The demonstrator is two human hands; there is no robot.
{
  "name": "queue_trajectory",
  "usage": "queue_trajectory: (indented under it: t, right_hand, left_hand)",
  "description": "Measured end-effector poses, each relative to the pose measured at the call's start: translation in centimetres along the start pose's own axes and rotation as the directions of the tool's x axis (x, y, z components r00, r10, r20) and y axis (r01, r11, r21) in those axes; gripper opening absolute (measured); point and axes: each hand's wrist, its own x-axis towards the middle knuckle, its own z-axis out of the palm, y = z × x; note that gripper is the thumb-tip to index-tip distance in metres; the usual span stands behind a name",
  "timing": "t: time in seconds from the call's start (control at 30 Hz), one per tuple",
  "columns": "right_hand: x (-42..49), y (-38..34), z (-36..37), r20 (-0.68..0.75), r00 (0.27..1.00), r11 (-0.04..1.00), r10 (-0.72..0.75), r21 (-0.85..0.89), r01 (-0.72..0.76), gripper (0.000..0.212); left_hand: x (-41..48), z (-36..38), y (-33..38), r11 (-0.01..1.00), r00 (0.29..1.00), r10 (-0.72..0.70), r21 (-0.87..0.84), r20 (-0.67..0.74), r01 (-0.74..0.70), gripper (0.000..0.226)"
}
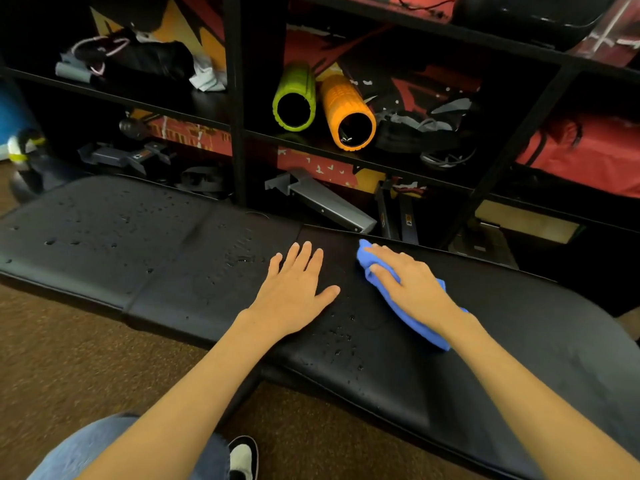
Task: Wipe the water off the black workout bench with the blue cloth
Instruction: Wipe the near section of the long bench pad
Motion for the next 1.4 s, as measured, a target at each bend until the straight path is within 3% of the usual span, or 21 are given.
queue_trajectory:
  t: [0.17,0.33,0.7,0.87,1.07,1.2,1.4]
  right_hand:
    - [2.9,1.0,-0.7,-0.108,0.992,0.998,0.068,0.006,-0.068,0.036]
    - [8.0,-1.6,1.0,-0.073,0.985,0.986,0.155,-0.047,-0.159,0.033]
    - [3.3,-3.8,2.6,0.083,0.976,0.98,-0.2,0.025,0.199,0.043]
    - [4.2,-0.7,1.2,0.008,0.992,0.992,-0.125,0.024,0.125,0.037]
    - [9.0,-3.3,2.3,-0.059,0.996,0.998,0.061,-0.024,-0.063,0.032]
    - [8.6,-5.6,3.9,-0.048,0.997,0.998,-0.055,0.004,0.055,0.036]
    - [4.6,-5.1,3.9,0.091,0.969,0.973,-0.231,0.026,0.23,0.043]
  left_hand:
    - [-0.4,0.0,-1.0,0.996,0.997,-0.071,-0.05,-0.015,0.07,0.087]
    - [-0.4,0.2,-1.4,0.996,0.998,-0.069,-0.048,-0.008,0.069,0.088]
    - [0.1,-0.7,-2.4,0.999,0.996,-0.027,-0.042,0.085,0.031,0.086]
    - [-0.2,-1.0,-3.0,0.993,0.996,-0.002,-0.113,0.091,0.013,0.088]
    - [-0.3,-1.3,-3.0,0.98,0.995,-0.011,-0.196,0.1,0.031,0.091]
    - [-0.1,-1.5,-2.9,0.977,0.994,-0.019,-0.207,0.106,0.041,0.094]
    - [0.2,-1.5,-3.4,0.976,0.994,0.004,-0.216,0.112,0.021,0.094]
